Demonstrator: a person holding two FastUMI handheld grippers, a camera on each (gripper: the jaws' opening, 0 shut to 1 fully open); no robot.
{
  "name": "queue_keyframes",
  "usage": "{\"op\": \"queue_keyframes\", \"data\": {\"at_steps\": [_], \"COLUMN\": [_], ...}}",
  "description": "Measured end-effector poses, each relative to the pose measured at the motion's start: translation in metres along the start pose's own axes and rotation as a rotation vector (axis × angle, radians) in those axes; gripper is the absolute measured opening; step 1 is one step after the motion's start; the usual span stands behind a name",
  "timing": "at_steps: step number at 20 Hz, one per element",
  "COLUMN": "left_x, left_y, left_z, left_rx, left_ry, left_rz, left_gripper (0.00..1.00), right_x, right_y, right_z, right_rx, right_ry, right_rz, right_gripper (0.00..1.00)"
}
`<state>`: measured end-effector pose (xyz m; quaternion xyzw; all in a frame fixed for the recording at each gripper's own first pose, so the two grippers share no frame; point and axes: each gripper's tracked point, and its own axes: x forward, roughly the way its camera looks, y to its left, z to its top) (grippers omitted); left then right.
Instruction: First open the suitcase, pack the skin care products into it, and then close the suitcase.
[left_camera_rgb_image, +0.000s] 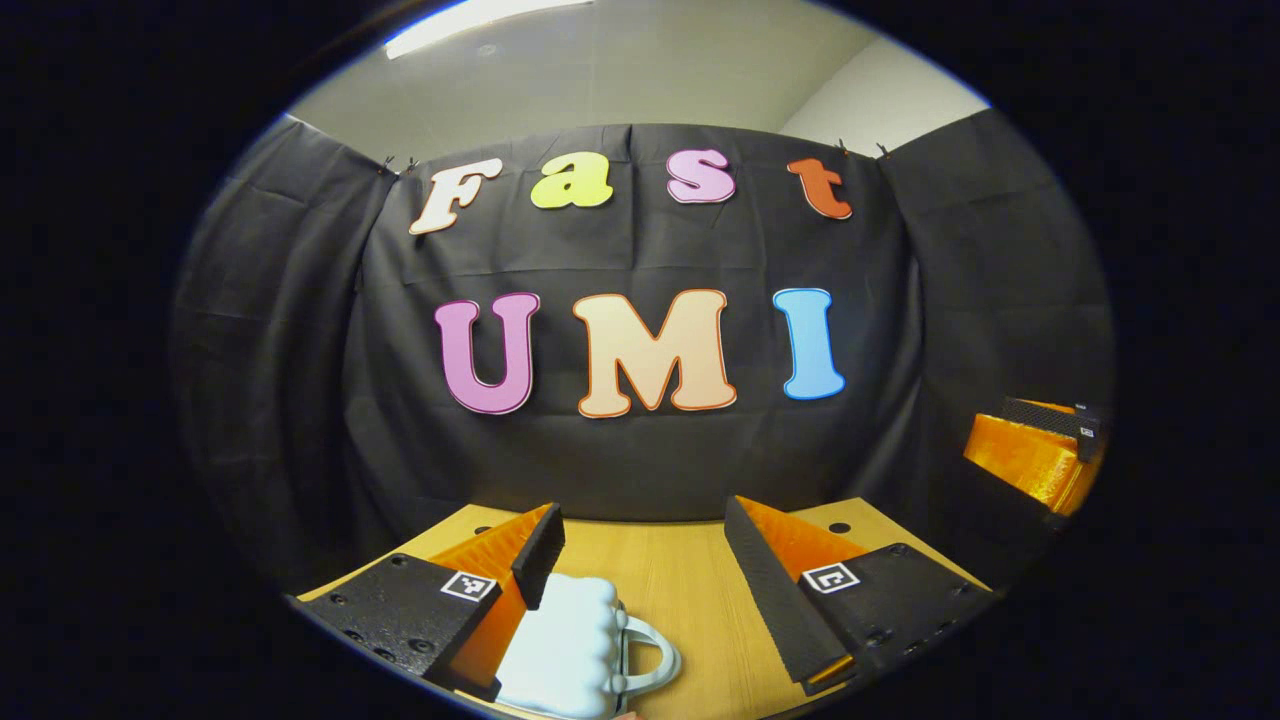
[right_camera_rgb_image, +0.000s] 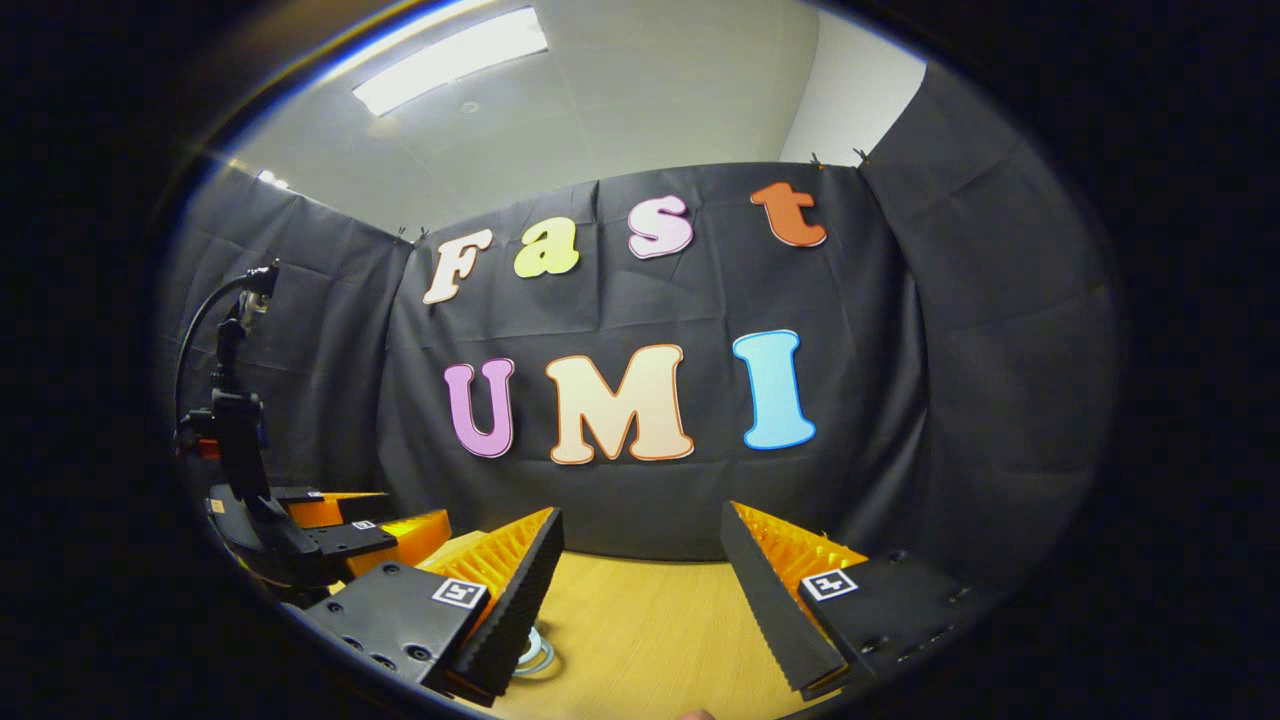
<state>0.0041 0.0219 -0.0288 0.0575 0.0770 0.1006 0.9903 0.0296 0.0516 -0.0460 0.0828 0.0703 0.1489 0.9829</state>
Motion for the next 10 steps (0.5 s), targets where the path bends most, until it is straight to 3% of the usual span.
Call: {"op": "queue_keyframes", "data": {"at_steps": [9, 10], "left_x": [-0.017, -0.019], "left_y": [0.016, 0.017], "left_z": [0.024, 0.024], "left_rx": [-0.013, -0.008], "left_ry": [-0.059, -0.059], "left_rz": [-0.081, -0.084], "left_gripper": [0.95, 1.00], "right_x": [-0.036, -0.038], "right_y": [0.036, 0.040], "right_z": [0.033, 0.033], "right_rx": [-0.046, -0.045], "right_ry": [-0.093, -0.095], "right_rz": [-0.066, -0.068], "right_gripper": [0.98, 0.98]}}
